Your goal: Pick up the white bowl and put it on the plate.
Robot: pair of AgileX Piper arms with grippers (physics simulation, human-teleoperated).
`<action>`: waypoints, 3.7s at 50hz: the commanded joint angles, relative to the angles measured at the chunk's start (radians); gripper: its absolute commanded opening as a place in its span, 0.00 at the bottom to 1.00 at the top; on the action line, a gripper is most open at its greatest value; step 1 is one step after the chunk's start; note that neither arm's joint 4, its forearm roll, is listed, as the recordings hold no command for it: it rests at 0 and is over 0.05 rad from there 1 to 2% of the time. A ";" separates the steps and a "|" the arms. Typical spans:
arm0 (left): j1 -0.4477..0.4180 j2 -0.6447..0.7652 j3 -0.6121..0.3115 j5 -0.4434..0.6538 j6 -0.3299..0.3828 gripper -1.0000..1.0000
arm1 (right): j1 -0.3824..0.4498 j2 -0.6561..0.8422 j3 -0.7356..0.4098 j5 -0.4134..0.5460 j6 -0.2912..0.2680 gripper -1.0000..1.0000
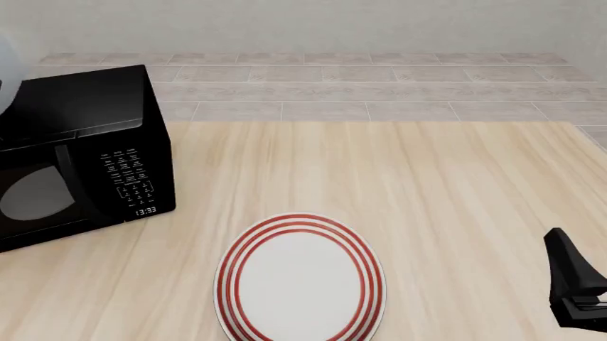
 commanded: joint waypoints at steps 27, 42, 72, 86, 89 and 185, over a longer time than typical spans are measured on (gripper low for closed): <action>-0.027 -0.278 -0.014 0.238 0.063 0.00 | 0.000 0.000 0.000 0.000 0.000 1.00; -0.139 -0.356 0.011 0.326 0.028 0.00 | 0.000 0.000 0.000 0.000 0.000 1.00; -0.450 -0.383 0.004 0.422 -0.069 0.00 | 0.000 0.000 0.000 0.000 0.000 1.00; -0.551 -0.401 0.003 0.469 -0.107 0.00 | 0.000 0.000 0.000 0.000 0.000 1.00; -0.566 -0.410 0.007 0.479 -0.107 0.00 | 0.000 0.000 0.000 0.000 0.000 1.00; -1.068 -0.212 0.053 0.438 -0.350 0.00 | 0.000 0.000 0.000 0.000 0.000 1.00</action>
